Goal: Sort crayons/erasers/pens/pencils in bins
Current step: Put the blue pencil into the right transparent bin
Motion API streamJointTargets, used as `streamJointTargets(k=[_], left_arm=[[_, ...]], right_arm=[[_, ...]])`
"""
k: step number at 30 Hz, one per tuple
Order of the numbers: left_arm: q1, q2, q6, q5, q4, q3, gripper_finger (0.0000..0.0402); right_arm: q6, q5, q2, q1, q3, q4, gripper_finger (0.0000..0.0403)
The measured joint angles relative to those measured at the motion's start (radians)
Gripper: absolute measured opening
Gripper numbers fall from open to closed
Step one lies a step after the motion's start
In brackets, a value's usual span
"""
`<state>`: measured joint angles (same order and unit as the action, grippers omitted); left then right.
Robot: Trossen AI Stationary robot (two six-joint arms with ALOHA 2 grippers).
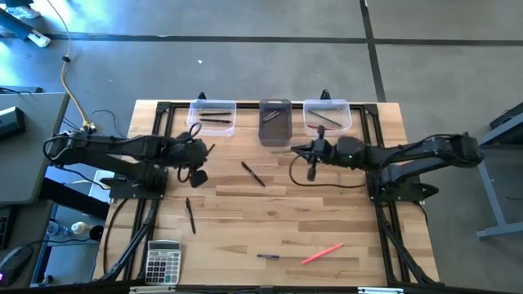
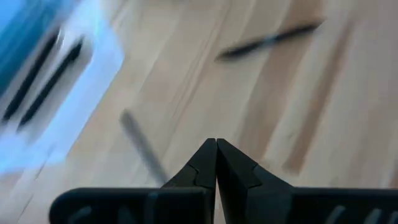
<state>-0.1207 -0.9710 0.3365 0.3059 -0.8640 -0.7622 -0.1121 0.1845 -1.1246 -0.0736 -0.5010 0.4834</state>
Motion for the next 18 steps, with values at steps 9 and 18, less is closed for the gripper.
streamJointTargets(k=[9, 18], left_arm=[[-0.243, -0.22, -0.071, -0.156, -0.067, -0.031, 0.0011], [-0.405, -0.389, -0.151, -0.219, -0.045, -0.031, 0.0081]], right_arm=[[-0.05, 0.027, 0.126, 0.07, 0.059, 0.027, 0.0], [-0.08, 0.027, 0.124, 0.09, 0.059, 0.03, 0.0]])
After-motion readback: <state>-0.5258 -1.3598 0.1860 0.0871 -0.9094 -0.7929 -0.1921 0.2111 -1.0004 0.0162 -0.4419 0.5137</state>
